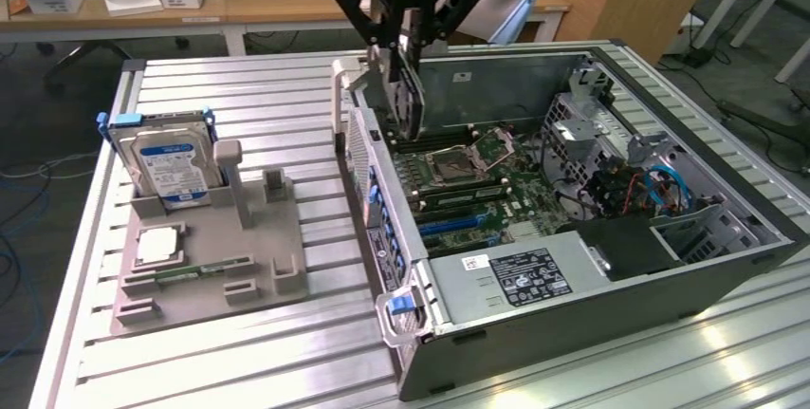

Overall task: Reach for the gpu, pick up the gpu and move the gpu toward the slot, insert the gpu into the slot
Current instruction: 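Pick up the gpu and move the gpu toward the slot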

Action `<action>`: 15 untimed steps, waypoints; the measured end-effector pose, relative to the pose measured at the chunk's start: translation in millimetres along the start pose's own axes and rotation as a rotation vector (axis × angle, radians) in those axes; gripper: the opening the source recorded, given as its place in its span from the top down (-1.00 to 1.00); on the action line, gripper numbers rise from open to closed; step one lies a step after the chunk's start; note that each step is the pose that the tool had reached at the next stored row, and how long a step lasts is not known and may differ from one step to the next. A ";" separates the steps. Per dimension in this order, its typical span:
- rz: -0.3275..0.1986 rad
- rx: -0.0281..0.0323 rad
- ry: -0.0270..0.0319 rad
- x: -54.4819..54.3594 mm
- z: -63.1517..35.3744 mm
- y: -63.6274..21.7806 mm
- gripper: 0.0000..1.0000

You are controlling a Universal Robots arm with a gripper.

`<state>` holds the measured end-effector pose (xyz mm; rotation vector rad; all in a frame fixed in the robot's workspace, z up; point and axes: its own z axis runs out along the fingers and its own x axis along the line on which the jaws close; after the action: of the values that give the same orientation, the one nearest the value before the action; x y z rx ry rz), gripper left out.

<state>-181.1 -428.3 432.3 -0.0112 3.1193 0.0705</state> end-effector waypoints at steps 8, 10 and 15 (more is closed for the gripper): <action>0.000 0.0001 0.0001 -22.0 1.3 -0.2 0.49; 0.000 0.0000 0.0001 -27.5 1.6 -0.3 0.49; 0.000 0.0001 0.0001 -41.2 2.5 -0.4 0.49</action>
<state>-139.8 -428.3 430.7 -0.0115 3.1194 0.0703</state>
